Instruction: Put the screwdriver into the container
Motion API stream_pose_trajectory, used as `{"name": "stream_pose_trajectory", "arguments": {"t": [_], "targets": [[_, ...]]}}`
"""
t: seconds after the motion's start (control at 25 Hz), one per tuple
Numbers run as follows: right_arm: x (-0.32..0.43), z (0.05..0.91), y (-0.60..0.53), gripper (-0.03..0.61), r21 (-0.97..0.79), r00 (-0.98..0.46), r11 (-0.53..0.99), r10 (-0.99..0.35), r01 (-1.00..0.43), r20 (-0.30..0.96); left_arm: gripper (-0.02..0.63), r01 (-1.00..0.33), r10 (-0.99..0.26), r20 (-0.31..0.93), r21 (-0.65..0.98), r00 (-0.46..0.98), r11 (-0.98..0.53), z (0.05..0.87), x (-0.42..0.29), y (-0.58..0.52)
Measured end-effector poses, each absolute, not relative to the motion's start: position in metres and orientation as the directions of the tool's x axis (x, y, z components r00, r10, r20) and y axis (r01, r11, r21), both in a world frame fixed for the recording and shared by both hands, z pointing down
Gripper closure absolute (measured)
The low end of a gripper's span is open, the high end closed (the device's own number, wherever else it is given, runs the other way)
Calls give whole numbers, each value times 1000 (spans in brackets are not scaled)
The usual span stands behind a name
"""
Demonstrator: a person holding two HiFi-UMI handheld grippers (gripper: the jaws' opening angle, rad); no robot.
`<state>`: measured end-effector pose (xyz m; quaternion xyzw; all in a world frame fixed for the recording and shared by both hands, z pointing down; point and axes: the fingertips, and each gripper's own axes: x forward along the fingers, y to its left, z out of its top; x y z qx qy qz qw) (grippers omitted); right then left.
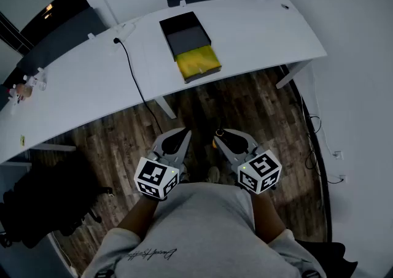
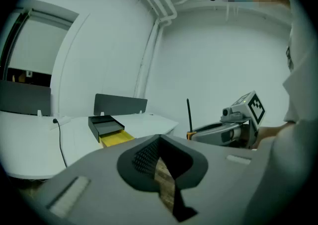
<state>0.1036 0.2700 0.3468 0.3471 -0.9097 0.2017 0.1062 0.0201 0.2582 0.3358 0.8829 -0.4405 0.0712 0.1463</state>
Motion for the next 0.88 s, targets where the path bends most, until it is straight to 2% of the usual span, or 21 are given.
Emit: {"name": "stream_pose_trajectory", "arguments": {"t": [0.88], "targets": [[70,353,264,487,-297,-720,658,-596,-692,356,614,-774,-733,248,223,633,-593,341,-8,250]]}}
